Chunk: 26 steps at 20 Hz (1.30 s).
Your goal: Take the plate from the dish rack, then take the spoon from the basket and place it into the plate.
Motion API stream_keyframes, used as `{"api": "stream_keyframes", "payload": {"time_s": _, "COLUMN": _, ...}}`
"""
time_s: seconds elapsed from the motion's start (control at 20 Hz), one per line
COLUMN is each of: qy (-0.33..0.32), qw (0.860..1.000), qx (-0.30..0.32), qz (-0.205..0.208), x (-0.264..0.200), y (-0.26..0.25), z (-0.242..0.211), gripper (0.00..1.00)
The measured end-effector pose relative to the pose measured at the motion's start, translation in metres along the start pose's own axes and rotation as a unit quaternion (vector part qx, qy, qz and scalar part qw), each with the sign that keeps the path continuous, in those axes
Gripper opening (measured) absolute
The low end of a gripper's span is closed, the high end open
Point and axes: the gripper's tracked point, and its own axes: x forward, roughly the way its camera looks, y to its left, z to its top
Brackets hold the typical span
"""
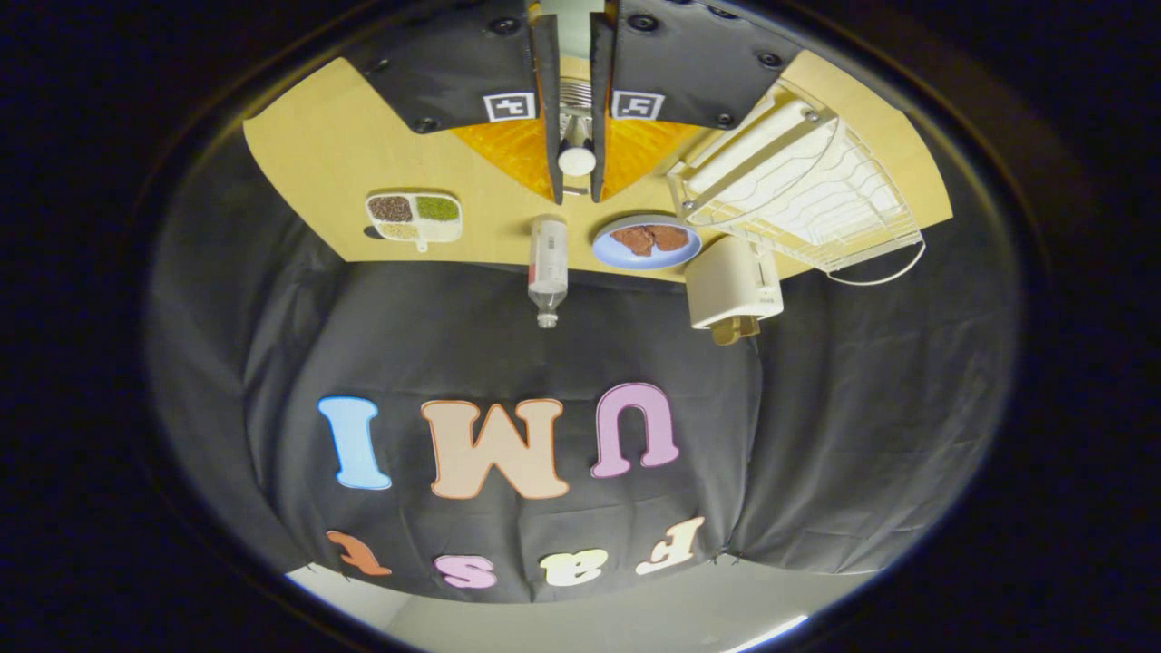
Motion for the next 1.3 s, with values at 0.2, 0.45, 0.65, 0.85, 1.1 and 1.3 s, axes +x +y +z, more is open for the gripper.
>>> {"api": "stream_keyframes", "payload": {"time_s": 0.2, "qy": -0.014, "qw": 1.000, "qx": -0.015, "qz": -0.021, "x": -0.016, "y": -0.001, "z": 0.032, "gripper": 0.16}}
{"api": "stream_keyframes", "payload": {"time_s": 0.45, "qy": -0.032, "qw": 0.998, "qx": -0.030, "qz": -0.046, "x": -0.037, "y": 0.006, "z": 0.069, "gripper": 0.16}}
{"api": "stream_keyframes", "payload": {"time_s": 0.65, "qy": -0.038, "qw": 0.997, "qx": -0.031, "qz": -0.064, "x": -0.054, "y": 0.015, "z": 0.083, "gripper": 0.16}}
{"api": "stream_keyframes", "payload": {"time_s": 0.85, "qy": -0.030, "qw": 0.996, "qx": -0.027, "qz": -0.076, "x": -0.067, "y": 0.027, "z": 0.074, "gripper": 0.16}}
{"api": "stream_keyframes", "payload": {"time_s": 1.1, "qy": -0.003, "qw": 0.996, "qx": -0.012, "qz": -0.086, "x": -0.075, "y": 0.037, "z": 0.038, "gripper": 0.16}}
{"api": "stream_keyframes", "payload": {"time_s": 1.3, "qy": 0.009, "qw": 0.996, "qx": 0.000, "qz": -0.093, "x": -0.073, "y": 0.037, "z": 0.009, "gripper": 0.16}}
